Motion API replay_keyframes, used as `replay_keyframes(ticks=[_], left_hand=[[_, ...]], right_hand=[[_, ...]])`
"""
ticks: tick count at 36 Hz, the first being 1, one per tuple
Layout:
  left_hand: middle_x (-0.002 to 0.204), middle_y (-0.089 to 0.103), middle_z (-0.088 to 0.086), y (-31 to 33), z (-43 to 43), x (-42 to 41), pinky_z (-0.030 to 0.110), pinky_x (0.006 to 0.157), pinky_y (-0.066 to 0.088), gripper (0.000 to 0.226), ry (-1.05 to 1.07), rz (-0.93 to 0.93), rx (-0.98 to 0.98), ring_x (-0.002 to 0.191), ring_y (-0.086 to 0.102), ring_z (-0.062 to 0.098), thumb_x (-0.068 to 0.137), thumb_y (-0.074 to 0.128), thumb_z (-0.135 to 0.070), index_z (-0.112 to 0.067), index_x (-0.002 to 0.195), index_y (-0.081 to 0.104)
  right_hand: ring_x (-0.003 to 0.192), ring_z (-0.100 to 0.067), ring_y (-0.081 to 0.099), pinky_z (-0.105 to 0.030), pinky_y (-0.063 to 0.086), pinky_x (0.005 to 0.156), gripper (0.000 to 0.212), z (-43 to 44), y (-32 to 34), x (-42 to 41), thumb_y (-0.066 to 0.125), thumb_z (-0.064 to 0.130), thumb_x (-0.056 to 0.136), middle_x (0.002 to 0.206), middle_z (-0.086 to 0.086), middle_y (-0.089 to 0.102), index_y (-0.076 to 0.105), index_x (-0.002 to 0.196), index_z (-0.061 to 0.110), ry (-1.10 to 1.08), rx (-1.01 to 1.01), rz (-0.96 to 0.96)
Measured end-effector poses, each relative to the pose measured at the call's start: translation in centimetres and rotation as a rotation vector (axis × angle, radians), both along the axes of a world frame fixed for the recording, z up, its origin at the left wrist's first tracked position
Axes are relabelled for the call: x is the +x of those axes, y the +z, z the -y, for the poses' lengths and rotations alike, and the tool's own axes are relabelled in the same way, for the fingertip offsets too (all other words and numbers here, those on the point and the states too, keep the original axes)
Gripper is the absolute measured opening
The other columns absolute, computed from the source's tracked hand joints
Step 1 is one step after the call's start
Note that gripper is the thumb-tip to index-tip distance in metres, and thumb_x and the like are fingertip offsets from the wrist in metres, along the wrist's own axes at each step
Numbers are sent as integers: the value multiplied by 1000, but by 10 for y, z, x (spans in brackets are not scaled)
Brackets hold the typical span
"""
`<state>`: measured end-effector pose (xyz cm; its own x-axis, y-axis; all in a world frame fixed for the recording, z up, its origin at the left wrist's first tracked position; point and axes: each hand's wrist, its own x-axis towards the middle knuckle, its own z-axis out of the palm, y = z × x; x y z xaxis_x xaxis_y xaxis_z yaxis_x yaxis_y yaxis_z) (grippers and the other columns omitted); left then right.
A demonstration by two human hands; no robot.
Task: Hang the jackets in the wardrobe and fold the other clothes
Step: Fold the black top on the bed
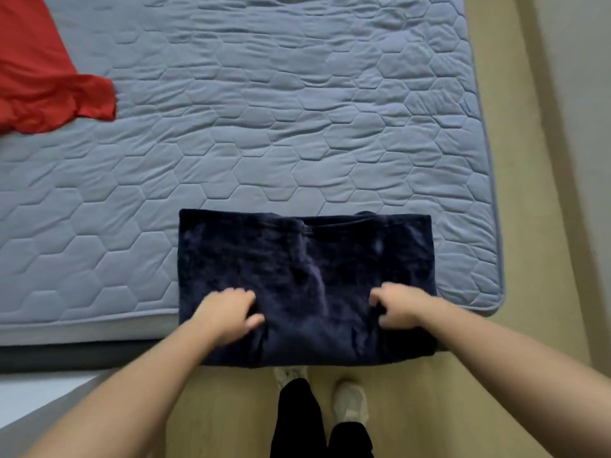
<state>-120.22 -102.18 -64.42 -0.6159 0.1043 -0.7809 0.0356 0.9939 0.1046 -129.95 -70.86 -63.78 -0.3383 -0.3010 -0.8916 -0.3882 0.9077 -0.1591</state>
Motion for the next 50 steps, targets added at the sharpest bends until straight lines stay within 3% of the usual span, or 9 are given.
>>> replay_keyframes(ticks=[5, 11, 17, 20, 26, 32, 41, 45, 50], left_hand=[[124, 48, 7, -9, 19, -74, 42, 83, 44, 39, 130, -403, -29, 112, 47, 28, 90, 53, -30, -16, 126, 48], [130, 48, 8, -47, 24, -126, 42, 96, 37, 48, 89, -361, -57, 122, 44, 28, 92, 55, -34, -16, 134, 40], [107, 61, 4, -58, 38, -141, 38, 83, 32, 19, 24, -488, -44, 104, 56, 27, 92, 57, -28, -16, 105, 52], [98, 63, 6, -59, 41, -146, 40, 82, 30, 13, 72, -573, -94, 94, 58, 29, 91, 56, -21, -15, 101, 52], [144, 37, 12, -60, 20, -118, 55, 113, 15, 58, 299, -570, -157, 137, 30, 28, 91, 50, -21, -16, 145, 29], [160, 11, 9, -47, -19, -51, 56, 115, 9, 69, 258, -596, 11, 148, 8, 27, 91, 48, -33, -17, 152, 19], [160, 10, 4, -45, -51, 60, 44, 118, 13, 59, 449, -353, 48, 148, 8, 21, 99, 40, -39, -21, 151, 20], [122, 55, 6, -33, -65, 91, 41, 95, 38, 33, 763, -461, 49, 117, 50, 26, 88, 63, -30, -15, 117, 58], [89, 57, -1, -29, -107, 133, 36, 76, 44, 37, 1737, -229, 253, 88, 60, 28, 82, 70, -34, -16, 99, 43]], right_hand=[[114, -29, 44, -39, 40, 86, 35, 17, -13, -66, 56, 24, 84, 119, -8, 46, 49, 118, 18, -130, -90, -547], [137, -25, 29, -51, 22, 111, 62, 18, -50, -97, 53, 28, 90, 146, -5, 36, 26, 146, 21, -92, -23, -497], [104, -27, 58, -41, 31, 86, 15, 8, -60, -118, 54, 28, 93, 111, -6, 62, 48, 102, 18, -61, 2, -617], [100, -28, 58, -40, 31, 85, 11, 5, -61, -123, 49, 23, 93, 109, -6, 62, 50, 104, 19, -139, 91, -699], [141, -29, 25, -57, 14, 112, 69, 41, -57, -109, 55, 23, 87, 150, -11, 30, 23, 148, 21, -197, 107, -703], [148, -22, 6, -55, 6, 115, 71, 93, -55, -74, 47, 35, 92, 161, -5, 9, 13, 153, 24, 114, -256, -610], [147, -31, -11, -59, 5, 114, 70, 120, -72, -47, 41, 34, 97, 159, -12, -14, 2, 154, 22, 163, -81, -347], [147, -31, -9, -60, 7, 114, 72, 119, -62, -45, 48, 30, 94, 160, -11, -12, 7, 153, 22, 118, -78, -330], [148, -27, -3, -64, 8, 113, 84, 117, -57, -51, 54, 39, 92, 161, -5, -6, 0, 153, 20, 67, -100, -322]])
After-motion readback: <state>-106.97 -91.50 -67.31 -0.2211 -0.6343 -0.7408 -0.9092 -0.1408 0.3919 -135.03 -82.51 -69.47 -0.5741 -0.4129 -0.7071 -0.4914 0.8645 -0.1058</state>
